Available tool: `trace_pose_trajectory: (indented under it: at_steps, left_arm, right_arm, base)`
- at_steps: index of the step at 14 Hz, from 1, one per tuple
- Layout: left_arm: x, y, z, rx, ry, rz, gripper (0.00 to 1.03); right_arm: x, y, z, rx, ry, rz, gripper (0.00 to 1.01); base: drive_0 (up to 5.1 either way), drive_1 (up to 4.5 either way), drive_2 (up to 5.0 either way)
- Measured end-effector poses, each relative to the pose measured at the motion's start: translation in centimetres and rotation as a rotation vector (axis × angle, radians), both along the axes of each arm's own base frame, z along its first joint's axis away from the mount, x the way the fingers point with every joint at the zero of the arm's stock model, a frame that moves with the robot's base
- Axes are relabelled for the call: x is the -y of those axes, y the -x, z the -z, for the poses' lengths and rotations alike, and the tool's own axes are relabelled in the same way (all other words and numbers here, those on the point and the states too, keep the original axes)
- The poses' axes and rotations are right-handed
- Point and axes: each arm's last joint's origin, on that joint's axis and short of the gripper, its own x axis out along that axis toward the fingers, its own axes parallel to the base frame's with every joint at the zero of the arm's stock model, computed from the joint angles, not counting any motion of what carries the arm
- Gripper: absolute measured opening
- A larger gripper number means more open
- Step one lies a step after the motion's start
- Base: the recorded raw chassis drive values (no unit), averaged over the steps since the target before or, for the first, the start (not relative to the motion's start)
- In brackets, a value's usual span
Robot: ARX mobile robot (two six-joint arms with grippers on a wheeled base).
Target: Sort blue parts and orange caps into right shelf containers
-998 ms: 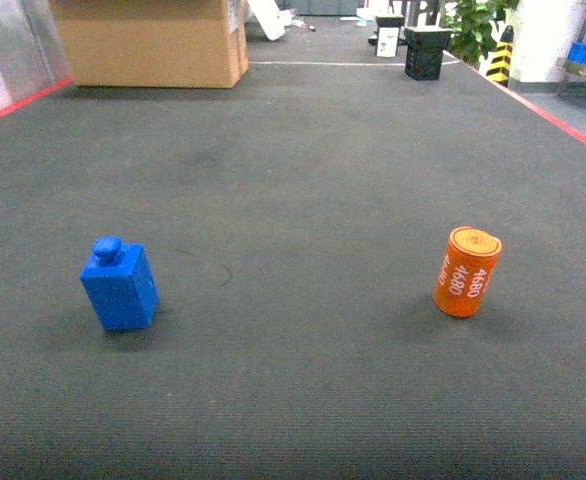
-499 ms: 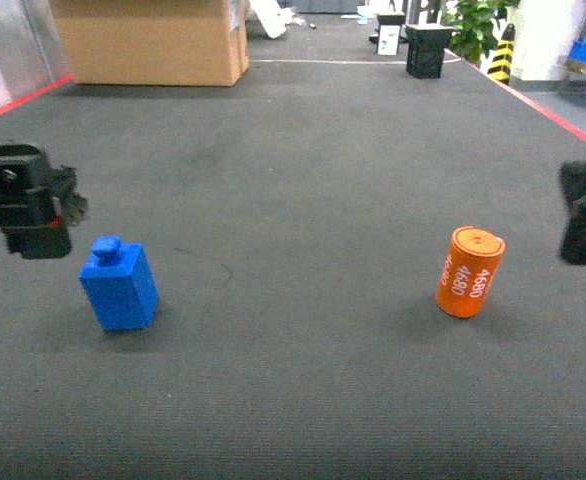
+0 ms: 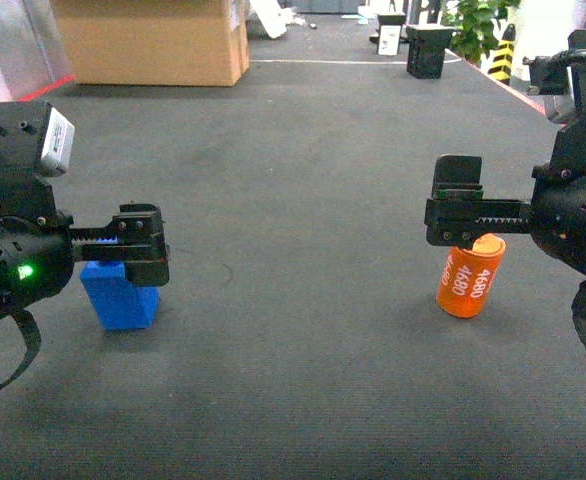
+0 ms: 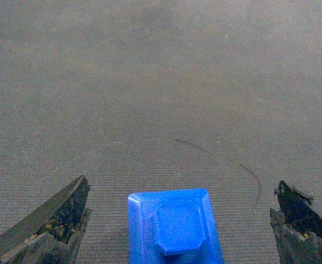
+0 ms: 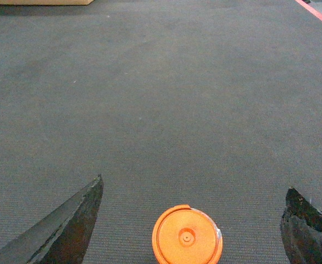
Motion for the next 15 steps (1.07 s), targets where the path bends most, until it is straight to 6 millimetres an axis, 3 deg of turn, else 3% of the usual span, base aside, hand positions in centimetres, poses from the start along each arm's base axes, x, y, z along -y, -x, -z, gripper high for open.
trace_pose_trajectory:
  at_steps: [15]
  left_arm:
    - [0.6,-1.3,5.1,-0.132,-0.011,-0.025,0.98]
  right_arm:
    - [-0.1,-0.8,4.1,-0.124,0.025,0.021,0.98]
  base:
    - [0.0,0.00,0.0]
